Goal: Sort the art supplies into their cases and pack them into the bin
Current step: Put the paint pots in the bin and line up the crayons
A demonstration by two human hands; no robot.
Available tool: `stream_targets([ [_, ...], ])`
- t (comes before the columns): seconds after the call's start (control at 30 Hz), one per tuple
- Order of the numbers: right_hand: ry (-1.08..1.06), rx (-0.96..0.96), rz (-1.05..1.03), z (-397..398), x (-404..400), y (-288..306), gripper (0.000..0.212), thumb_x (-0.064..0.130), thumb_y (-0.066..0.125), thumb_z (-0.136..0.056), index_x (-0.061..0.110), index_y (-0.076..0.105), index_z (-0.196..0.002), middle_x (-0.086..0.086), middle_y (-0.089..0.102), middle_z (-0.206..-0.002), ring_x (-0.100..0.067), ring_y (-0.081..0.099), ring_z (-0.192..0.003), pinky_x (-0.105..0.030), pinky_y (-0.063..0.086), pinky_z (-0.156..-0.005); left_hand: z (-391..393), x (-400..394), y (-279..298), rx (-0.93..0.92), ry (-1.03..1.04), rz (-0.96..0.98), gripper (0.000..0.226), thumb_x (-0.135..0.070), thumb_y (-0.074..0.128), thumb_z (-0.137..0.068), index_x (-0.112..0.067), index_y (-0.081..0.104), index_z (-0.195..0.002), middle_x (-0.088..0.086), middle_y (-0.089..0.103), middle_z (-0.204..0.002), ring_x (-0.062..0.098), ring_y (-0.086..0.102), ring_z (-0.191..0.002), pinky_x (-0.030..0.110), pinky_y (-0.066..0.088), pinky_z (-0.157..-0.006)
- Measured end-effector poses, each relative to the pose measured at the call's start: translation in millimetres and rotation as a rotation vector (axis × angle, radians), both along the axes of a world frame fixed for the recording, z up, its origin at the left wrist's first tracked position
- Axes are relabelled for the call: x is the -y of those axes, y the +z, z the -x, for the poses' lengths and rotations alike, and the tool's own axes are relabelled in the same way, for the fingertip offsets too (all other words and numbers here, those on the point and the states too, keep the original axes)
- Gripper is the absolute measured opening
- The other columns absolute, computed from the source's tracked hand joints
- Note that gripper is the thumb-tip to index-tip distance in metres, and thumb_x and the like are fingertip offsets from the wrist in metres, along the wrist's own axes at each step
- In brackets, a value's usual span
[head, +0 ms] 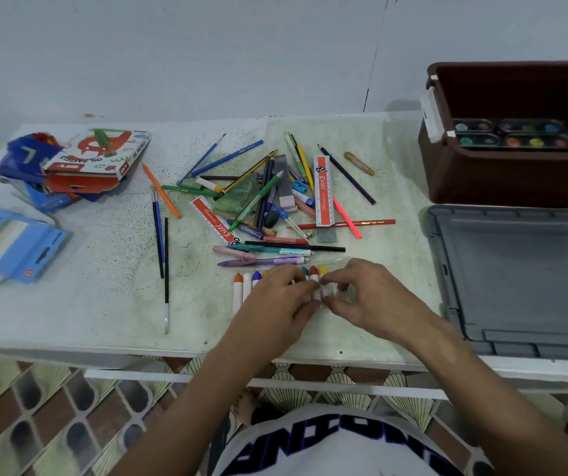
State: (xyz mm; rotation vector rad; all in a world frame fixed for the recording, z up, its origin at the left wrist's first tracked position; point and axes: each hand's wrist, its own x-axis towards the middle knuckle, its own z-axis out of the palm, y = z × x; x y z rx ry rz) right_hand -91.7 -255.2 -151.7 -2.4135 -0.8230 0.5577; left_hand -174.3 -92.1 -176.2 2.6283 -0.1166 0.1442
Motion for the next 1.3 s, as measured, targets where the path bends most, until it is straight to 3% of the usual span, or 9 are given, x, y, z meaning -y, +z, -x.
stream_targets([
  [0.17,0.039,0.043,0.027,-4.4,0.1,-0.9,0.032,0.042,0.066,-0.085,0.039,0.064,-0.117,0.005,0.052,-0.093,-0.009,0.051,-0.085,-0.027,0.046,-0.072,-1.3,-2.0,-0.5,0.002,0.02,-0.043,0.026,-0.032,0.063,-0.088,-0.022,0.071,-0.111,0.0,0.053,-0.096,0.013,0.04,-0.089,0.027,0.034,-0.075],
  [0.33,0.028,0.02,-0.083,-4.0,2.5,-8.1,0.036,0.034,0.076,-0.077,0.039,0.067,-0.112,0.006,0.056,-0.079,-0.006,0.053,-0.074,-0.029,0.047,-0.069,-2.2,-4.7,-0.1,0.006,0.068,-0.024,0.027,-0.039,0.064,-0.085,-0.028,0.072,-0.108,-0.002,0.047,-0.095,0.013,0.038,-0.089,0.033,0.04,-0.076],
  [0.43,-0.04,-0.059,-0.179,-5.4,6.0,-10.4,0.038,0.03,0.079,-0.075,0.033,0.069,-0.111,0.005,0.059,-0.076,-0.005,0.054,-0.071,-0.023,0.045,-0.068,-1.4,-6.7,0.3,0.004,0.068,0.009,0.031,-0.041,0.058,-0.086,-0.027,0.071,-0.11,-0.002,0.048,-0.096,0.014,0.041,-0.091,0.034,0.04,-0.077],
  [0.6,-0.01,0.004,-0.115,-10.9,3.0,-10.9,0.028,0.026,0.07,-0.085,0.028,0.069,-0.113,0.008,0.056,-0.075,-0.003,0.052,-0.065,-0.011,0.036,-0.059,-1.1,-13.8,3.2,-0.034,0.015,0.047,0.028,-0.033,0.056,-0.09,-0.026,0.069,-0.114,-0.006,0.041,-0.094,0.015,0.042,-0.093,0.033,0.039,-0.078],
  [0.77,0.005,0.033,-0.167,-31.4,-12.8,9.3,0.027,0.029,0.07,-0.084,0.025,0.069,-0.11,0.014,0.059,-0.083,0.011,0.051,-0.068,-0.006,0.039,-0.059,-23.5,-56.7,29.9,-0.015,0.199,0.133,0.027,-0.023,0.062,-0.091,-0.021,0.065,-0.118,-0.006,0.048,-0.107,0.007,0.046,-0.098,0.015,0.038,-0.087],
  [0.87,-0.103,0.11,-0.223,-61.1,-37.3,18.0,0.024,0.027,0.068,-0.086,0.021,0.07,-0.109,0.007,0.064,-0.097,0.005,0.049,-0.065,-0.007,0.033,-0.056,-50.9,-111.5,48.5,0.093,0.351,0.077,0.024,-0.017,0.062,-0.09,-0.015,0.068,-0.113,0.004,0.055,-0.102,0.013,0.053,-0.089,0.025,0.041,-0.085],
  [1.0,-0.194,0.231,-0.152,-101.4,-71.5,15.4,0.022,0.024,0.066,-0.087,0.015,0.072,-0.106,-0.004,0.063,-0.109,-0.008,0.053,-0.085,-0.021,0.039,-0.075,-91.9,-177.5,47.2,0.055,0.452,-0.043,0.027,-0.015,0.058,-0.09,-0.017,0.068,-0.115,0.009,0.055,-0.101,0.022,0.055,-0.09,0.025,0.036,-0.079],
  [1.1,-0.176,0.246,0.015,-120.5,-88.2,6.2,0.024,0.028,0.068,-0.084,0.015,0.073,-0.105,-0.01,0.064,-0.115,-0.023,0.057,-0.104,-0.03,0.047,-0.087,-115.1,-205.0,37.2,-0.075,0.412,-0.144,0.029,-0.015,0.056,-0.092,-0.02,0.066,-0.119,0.015,0.053,-0.109,0.028,0.055,-0.097,0.027,0.037,-0.081],
  [1.3,-0.15,0.265,0.2,-123.5,-94.5,-0.5,0.032,0.041,0.067,-0.084,0.019,0.073,-0.106,-0.013,0.059,-0.114,-0.027,0.052,-0.101,-0.032,0.046,-0.081,-132.6,-212.1,22.6,-0.226,0.211,-0.265,0.026,-0.021,0.054,-0.097,-0.026,0.067,-0.119,0.009,0.044,-0.103,0.027,0.051,-0.096,0.03,0.041,-0.077],
])
